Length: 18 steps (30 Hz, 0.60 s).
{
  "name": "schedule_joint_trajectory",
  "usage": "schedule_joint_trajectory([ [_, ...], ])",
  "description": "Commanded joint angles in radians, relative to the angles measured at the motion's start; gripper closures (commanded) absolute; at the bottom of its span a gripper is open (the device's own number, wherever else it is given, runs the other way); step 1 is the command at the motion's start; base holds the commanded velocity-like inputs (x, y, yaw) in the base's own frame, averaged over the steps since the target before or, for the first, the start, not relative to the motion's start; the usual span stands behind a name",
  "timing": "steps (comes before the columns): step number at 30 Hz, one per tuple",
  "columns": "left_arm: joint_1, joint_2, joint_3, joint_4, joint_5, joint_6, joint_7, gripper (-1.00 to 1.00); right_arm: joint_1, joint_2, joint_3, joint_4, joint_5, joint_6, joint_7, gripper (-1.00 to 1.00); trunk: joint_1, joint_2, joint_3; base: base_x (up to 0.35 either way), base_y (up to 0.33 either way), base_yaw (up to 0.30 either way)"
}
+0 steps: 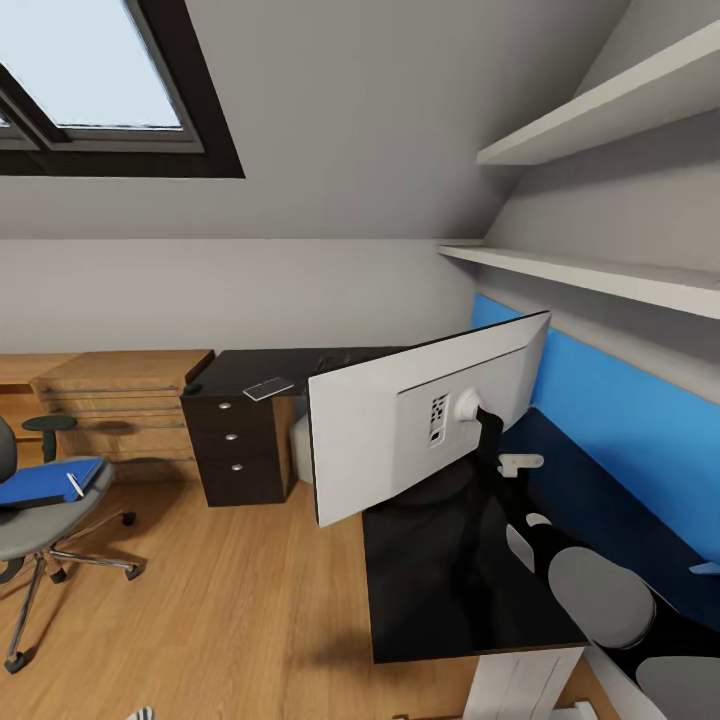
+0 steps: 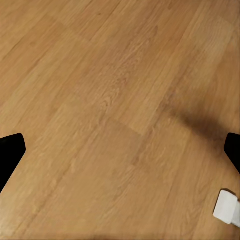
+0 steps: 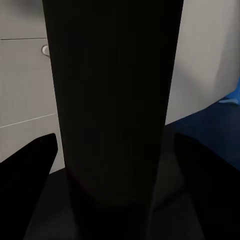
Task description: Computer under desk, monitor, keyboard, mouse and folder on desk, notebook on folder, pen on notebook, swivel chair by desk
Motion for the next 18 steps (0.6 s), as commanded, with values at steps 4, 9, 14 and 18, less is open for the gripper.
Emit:
schedule_joint_trajectory([
  [4, -0.001, 0.001, -0.003, -0.001, 0.010, -0.003, 0.004, -1.00, 0.024, 0.000, -0.005, 0.001, -0.001, 0.020, 0.009, 1.00, 0.000, 0.000, -0.001, 0.000, 0.000, 0.000],
  [9, -0.001, -0.004, -0.004, -0.001, 0.010, -0.003, 0.004, -1.00, 0.024, 0.000, -0.005, 0.002, -0.001, 0.019, 0.008, 1.00, 0.000, 0.000, -0.001, 0.000, 0.000, 0.000],
  [14, -0.001, -0.008, -0.005, -0.001, 0.010, -0.002, 0.004, -1.00, 0.024, 0.000, -0.005, 0.002, -0.001, 0.019, 0.010, 1.00, 0.000, 0.000, -0.001, 0.000, 0.000, 0.000],
  [18, -0.001, -0.008, -0.005, -0.001, 0.010, -0.002, 0.003, -1.00, 0.024, 0.001, -0.005, 0.002, -0.001, 0.020, 0.010, 1.00, 0.000, 0.000, -0.001, 0.000, 0.000, 0.000],
])
